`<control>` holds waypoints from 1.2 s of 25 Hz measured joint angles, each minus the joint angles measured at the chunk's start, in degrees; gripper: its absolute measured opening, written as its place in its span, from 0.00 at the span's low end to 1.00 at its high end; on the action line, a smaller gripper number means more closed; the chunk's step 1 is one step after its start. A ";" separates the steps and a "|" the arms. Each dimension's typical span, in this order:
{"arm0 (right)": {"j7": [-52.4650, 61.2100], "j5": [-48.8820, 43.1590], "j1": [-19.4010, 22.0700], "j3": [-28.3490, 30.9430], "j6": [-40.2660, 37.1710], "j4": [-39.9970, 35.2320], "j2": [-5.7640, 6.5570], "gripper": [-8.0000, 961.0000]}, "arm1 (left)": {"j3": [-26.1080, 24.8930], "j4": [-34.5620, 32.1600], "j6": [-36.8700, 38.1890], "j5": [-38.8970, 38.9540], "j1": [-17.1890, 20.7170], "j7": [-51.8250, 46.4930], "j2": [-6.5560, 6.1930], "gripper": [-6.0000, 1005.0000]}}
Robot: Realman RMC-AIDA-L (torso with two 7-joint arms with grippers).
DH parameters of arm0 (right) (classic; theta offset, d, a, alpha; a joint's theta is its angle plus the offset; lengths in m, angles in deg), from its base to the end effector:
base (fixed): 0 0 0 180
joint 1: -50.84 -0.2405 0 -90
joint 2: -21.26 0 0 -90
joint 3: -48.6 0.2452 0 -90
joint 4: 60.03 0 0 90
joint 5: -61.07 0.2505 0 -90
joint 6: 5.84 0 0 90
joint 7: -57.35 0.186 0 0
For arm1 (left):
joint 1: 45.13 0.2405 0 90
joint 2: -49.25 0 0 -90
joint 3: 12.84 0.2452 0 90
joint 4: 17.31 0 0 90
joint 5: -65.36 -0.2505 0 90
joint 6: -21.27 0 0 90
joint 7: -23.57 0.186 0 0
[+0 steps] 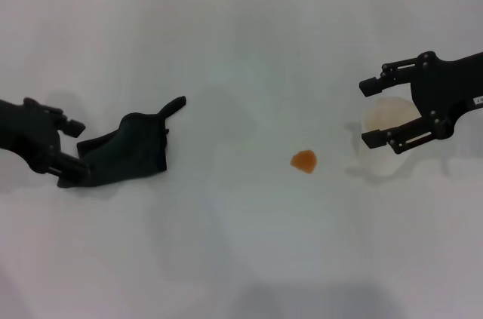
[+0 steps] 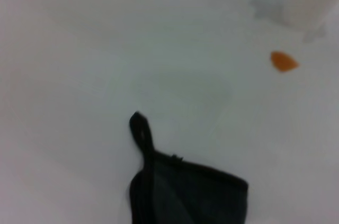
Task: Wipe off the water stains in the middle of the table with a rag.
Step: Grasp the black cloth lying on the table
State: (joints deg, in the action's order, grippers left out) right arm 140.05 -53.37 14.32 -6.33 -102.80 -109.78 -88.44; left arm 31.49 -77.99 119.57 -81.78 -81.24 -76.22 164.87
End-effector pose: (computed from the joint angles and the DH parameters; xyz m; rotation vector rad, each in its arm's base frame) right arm 0.2050 0.3989 0.0264 -3.0044 0.1161 0.3321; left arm -0.2708 0.3891 0.0429 -2.8519 -0.6442 0.2442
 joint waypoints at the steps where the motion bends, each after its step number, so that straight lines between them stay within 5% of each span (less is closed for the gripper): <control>1: -0.01 0.00 0.00 0.01 0.07 0.00 -0.04 0.86 | -0.01 0.06 -0.51 -0.77 -0.06 -0.10 0.29 0.87; 8: -0.08 -0.07 -0.06 -0.12 0.79 -0.01 -0.22 0.86 | -0.03 0.97 -2.76 -5.29 -0.98 -2.21 1.99 0.87; 19: -0.35 -1.35 -0.06 -0.18 1.78 -0.01 -0.44 0.86 | -0.05 1.70 -6.33 -6.60 -0.74 -4.10 2.69 0.86; 30: -0.53 -1.40 -0.71 -0.56 2.00 -0.01 -0.52 0.86 | -0.03 7.04 -12.64 -7.59 -2.11 -4.76 3.12 0.47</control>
State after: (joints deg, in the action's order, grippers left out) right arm 139.52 -54.78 13.61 -6.89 -100.80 -109.78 -88.96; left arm 31.46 -70.95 106.93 -89.37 -83.34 -80.99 167.99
